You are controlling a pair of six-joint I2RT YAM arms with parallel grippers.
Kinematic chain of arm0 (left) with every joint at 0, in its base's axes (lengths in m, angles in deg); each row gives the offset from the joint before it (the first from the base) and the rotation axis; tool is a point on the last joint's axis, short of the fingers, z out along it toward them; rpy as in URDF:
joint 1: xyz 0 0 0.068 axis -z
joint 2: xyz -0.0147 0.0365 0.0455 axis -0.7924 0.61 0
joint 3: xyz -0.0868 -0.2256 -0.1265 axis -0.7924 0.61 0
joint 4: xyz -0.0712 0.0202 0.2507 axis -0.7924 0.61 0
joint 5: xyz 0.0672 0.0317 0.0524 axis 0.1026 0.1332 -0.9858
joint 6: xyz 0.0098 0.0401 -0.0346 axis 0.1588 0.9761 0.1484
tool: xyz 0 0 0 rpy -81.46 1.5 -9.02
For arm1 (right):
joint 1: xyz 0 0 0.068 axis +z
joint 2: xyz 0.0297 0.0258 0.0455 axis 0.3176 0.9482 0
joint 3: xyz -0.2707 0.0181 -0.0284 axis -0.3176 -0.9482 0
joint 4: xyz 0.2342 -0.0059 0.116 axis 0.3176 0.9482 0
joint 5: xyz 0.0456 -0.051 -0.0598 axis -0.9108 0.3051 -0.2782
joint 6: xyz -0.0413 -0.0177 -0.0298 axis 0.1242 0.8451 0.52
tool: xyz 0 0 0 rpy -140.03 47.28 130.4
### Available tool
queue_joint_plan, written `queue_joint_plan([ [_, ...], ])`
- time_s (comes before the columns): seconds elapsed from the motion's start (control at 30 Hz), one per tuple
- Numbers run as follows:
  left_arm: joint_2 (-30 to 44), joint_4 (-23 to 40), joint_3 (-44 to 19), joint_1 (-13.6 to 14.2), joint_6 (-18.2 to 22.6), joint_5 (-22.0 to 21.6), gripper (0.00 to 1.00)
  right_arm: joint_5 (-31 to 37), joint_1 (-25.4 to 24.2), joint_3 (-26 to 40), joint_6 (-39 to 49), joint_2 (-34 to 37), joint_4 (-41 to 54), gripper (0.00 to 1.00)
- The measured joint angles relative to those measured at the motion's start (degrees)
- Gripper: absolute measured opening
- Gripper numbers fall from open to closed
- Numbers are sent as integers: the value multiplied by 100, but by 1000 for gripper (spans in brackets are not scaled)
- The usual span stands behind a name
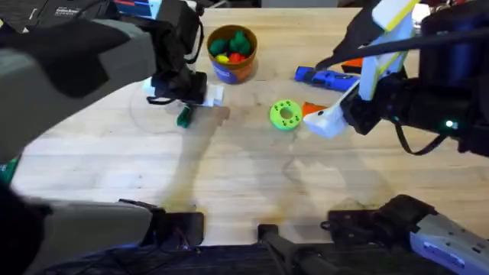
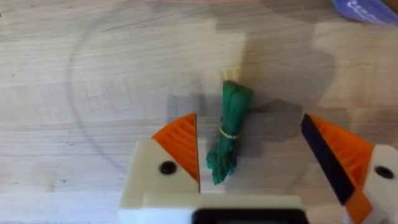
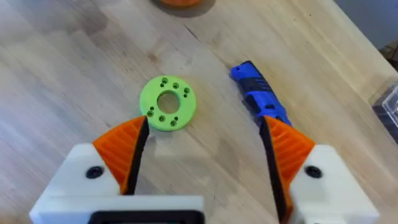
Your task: Pick up the gripper from the table and insert it into the empty holder that is missing its gripper. Then pick up a screw, insert it into the mounting hole, and use the screwdriver to tighten it. Finally, clean up the table by picking up the vegetable and placing it into the bucket.
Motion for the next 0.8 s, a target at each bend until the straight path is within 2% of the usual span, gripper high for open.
queue_joint_plan([
  [0.1,243,-192,0,-30,3,2,985,0,0,0,0,0,1,993],
  [0.3,509,-88,0,-192,3,115,988,2,0,0,0,1,-1,992],
  [0.4,535,-61,0,-261,4,169,914,2,0,0,0,0,-12,992],
  [0.43,535,-69,-1,-282,-19,187,808,2,0,0,0,-1,-19,992],
  [0.57,535,-68,0,-348,5,199,184,0,0,0,0,-1,-20,994],
  [0.6,535,-70,-3,-359,25,203,64,2,0,2,0,1,-21,994],
  [0.63,526,-63,-29,-371,32,208,23,2,0,2,0,0,-21,994],
  [0.73,524,-52,-43,-391,36,223,22,2,0,4,0,-1,-21,994],
  [0.8,526,189,-150,-396,36,223,22,0,0,4,0,1,-21,994],
])
